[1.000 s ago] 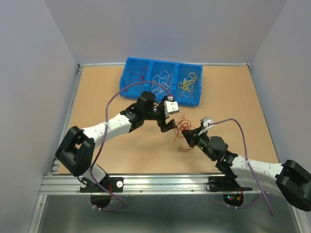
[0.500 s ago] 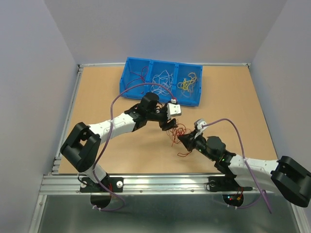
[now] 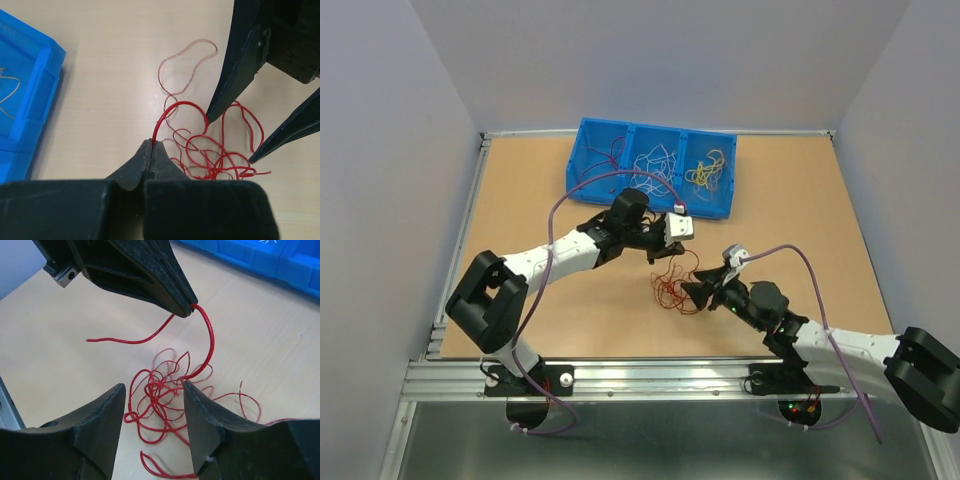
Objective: Untangle the cables
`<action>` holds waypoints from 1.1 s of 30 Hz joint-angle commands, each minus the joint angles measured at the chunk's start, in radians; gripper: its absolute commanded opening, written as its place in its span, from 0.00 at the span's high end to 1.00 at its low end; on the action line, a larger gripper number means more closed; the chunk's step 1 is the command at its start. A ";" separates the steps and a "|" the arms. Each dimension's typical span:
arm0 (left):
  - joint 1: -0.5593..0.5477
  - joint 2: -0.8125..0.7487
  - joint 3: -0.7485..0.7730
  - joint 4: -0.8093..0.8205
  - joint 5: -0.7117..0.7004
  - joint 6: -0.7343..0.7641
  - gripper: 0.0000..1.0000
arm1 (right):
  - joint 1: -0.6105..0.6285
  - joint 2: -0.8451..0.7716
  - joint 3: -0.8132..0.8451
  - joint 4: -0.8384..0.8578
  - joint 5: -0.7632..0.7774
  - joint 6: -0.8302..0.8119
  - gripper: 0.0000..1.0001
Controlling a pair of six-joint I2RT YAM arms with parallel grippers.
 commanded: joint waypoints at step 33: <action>0.069 -0.475 0.576 -0.002 -0.639 -0.355 1.00 | -0.005 0.295 0.116 0.154 0.101 0.028 0.59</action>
